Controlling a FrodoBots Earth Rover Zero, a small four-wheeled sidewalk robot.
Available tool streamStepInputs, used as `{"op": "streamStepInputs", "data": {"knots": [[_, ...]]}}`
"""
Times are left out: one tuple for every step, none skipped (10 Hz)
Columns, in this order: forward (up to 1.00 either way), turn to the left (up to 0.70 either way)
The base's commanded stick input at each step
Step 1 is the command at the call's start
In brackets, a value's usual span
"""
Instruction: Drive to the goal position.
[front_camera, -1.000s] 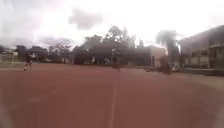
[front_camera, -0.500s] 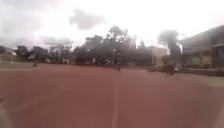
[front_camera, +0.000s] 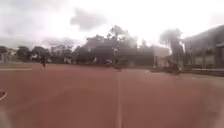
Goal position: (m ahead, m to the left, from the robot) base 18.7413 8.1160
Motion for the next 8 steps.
{"op": "streamStepInputs", "data": {"knots": [[0.85,0.00],[0.85,0.00],[0.85,0.00],[0.85,0.00],[0.85,0.00],[0.85,0.00],[0.85,0.00],[0.85,0.00]]}}
